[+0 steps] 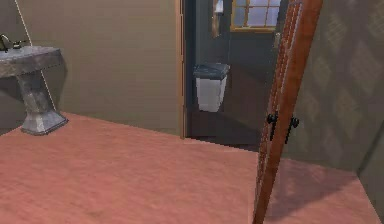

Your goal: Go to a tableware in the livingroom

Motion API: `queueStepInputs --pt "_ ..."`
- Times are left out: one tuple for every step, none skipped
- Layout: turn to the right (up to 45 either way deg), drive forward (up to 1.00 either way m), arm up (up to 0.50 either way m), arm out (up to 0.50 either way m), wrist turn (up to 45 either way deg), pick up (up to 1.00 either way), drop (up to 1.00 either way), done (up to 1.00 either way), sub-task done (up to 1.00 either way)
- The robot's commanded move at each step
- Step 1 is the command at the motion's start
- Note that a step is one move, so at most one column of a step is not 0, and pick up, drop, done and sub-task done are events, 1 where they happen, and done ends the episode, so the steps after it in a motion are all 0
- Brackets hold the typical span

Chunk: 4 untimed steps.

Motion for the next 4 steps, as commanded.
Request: queueStepInputs --pt "0.0 0.55 0.00 0.00 0.0 0.00 0.00 0.00 0.00" --pt "-3.0 0.00 0.00 0.00 0.0 0.00 0.00 0.00 0.00" --pt "0.0 0.40 0.00 0.00 0.0 0.00 0.00 0.00 0.00" --pt "24.0 0.00 0.00 0.00 0.0 0.00 0.00 0.00 0.00"
